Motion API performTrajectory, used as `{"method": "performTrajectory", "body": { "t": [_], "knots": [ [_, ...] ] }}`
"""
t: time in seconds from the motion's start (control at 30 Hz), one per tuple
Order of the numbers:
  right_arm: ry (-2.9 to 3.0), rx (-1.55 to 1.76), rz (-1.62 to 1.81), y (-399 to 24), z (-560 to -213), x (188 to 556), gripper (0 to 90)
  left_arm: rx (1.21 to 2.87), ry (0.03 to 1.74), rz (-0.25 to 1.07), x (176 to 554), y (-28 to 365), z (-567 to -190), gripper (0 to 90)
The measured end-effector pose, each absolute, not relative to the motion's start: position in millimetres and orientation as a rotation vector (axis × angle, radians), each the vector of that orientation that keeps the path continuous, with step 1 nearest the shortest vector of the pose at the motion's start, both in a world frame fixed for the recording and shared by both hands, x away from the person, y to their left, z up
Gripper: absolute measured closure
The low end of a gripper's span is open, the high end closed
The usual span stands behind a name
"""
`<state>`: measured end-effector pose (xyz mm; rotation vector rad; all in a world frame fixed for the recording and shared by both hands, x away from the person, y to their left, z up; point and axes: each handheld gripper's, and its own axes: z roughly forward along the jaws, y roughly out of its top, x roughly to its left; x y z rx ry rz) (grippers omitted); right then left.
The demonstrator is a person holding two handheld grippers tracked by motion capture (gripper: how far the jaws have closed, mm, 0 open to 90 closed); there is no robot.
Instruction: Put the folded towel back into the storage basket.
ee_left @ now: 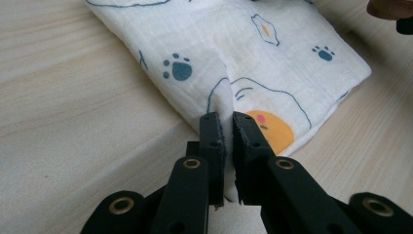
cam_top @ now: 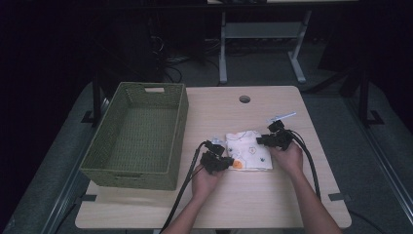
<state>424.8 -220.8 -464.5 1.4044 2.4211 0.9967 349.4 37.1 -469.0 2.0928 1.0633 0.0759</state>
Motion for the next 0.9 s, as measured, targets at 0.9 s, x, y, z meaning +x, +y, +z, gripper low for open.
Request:
{"method": "performTrajectory", "body": {
  "t": [0.9],
  "knots": [
    [2.367,1.657,1.545,-251.1,-436.4,421.8,82.7,2.020,1.009,0.059,346.4,45.0,-421.6,85.2]
  ]
}}
